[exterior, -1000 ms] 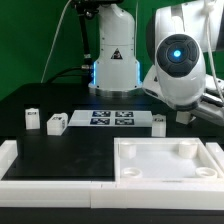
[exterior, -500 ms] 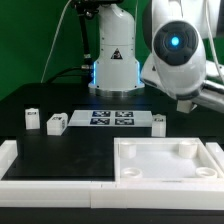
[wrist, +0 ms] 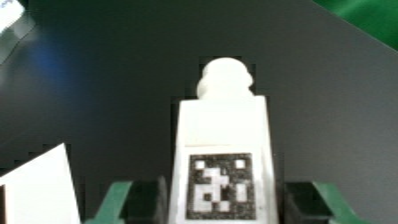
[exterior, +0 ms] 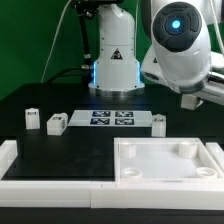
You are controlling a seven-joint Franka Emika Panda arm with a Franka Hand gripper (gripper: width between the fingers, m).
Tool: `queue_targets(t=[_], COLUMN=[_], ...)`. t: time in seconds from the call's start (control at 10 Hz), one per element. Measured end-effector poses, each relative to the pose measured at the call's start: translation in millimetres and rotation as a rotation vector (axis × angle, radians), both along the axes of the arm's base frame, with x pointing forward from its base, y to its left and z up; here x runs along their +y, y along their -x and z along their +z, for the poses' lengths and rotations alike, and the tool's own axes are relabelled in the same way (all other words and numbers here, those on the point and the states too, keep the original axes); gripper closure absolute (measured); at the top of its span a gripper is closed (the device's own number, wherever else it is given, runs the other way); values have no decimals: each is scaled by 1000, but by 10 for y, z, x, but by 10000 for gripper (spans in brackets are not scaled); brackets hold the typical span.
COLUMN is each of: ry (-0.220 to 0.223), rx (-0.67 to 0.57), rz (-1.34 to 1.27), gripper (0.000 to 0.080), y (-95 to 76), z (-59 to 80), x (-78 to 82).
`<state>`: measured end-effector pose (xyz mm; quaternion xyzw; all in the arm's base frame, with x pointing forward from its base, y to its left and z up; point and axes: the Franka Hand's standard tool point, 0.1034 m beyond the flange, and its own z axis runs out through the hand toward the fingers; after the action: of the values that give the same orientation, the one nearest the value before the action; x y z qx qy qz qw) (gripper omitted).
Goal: Assemble one leg
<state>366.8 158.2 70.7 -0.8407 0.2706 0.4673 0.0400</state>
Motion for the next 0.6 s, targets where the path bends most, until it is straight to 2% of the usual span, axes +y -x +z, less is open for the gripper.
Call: queue_targets(t=[0.1, 0.3, 0.4, 0.6], ry=[58, 141, 131, 147], rx=[-124, -382, -420, -580], rz=[16, 196, 281, 361], gripper=[502, 502, 502, 502], y=[-114, -50, 13, -136], z=[-69, -137, -57, 108], x=[14, -136, -179, -188])
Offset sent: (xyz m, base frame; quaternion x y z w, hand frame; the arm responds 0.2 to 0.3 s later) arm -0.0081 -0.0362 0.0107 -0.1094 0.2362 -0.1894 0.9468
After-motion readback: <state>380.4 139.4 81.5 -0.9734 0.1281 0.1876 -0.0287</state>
